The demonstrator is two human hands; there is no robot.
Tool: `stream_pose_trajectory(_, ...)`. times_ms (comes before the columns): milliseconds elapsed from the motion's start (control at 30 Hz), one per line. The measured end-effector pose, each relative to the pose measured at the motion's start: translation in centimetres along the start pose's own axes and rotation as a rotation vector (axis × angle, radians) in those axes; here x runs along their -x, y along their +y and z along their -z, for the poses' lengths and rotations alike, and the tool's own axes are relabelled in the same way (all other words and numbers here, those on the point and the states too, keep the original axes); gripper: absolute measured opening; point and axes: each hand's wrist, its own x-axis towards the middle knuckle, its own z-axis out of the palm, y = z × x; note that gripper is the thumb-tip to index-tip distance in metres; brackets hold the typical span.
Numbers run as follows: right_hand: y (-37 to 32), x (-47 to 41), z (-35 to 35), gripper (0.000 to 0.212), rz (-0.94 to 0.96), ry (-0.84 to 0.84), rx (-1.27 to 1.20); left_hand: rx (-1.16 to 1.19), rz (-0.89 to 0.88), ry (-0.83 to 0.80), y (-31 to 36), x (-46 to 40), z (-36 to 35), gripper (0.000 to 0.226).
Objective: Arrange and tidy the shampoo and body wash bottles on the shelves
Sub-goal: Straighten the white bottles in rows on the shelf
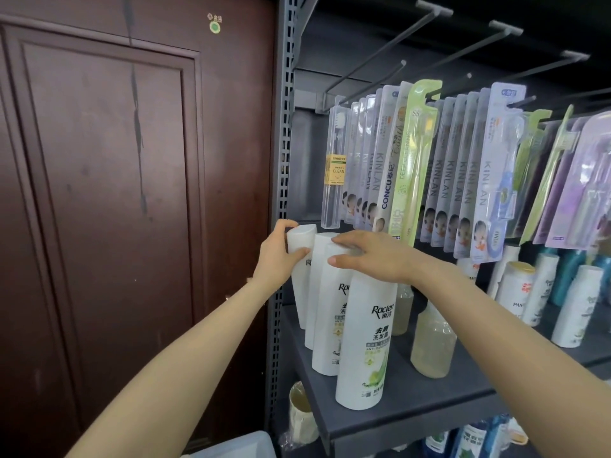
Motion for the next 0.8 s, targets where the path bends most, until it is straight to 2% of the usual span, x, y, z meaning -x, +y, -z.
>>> stream_pose_trajectory(133, 0.0, 0.0, 0.2, 0.062, -0.007, -0.013, 0.008, 0.004, 0.049, 0.106, -0.1, 1.1, 1.5, 0.041)
stream_pose_trajectory(200, -0.2, 0.1, 0.4, 0.063, 0.009, 0.000, 0.049, -0.031, 0.014, 0.114, 0.6, 1.8, 2.7, 0.041)
stream_pose_trajectory(367, -3.0, 1.0, 0.1, 0.057, 0.158, 0.123, 0.211, -0.098, -0.056, 0.192, 3.1, 4.0, 7.3, 0.045)
stream_pose_trajectory(433, -4.6, 1.2, -0.9, 0.056, 0.216, 0.164, 0.191, -0.083, -0.058, 0.194, 4.1, 5.1, 9.3, 0.044)
stream_pose_trajectory(500, -6.3, 1.2, -2.3, 0.055, 0.252, 0.183, 0.051, -0.044, -0.072, 0.177, 5.0, 6.3, 11.0, 0.043)
stream_pose_trajectory(700, -10.2, 2.1, -7.3, 0.034, 0.241, 0.029, -0.721, 0.114, -0.019, 0.124, 6.5, 10.2, 14.1, 0.042)
stream_pose_trajectory(800, -11.0, 3.0, -9.4, 0.032, 0.211, -0.019, -0.930, 0.138, 0.030, 0.103, 6.3, 12.3, 14.9, 0.043)
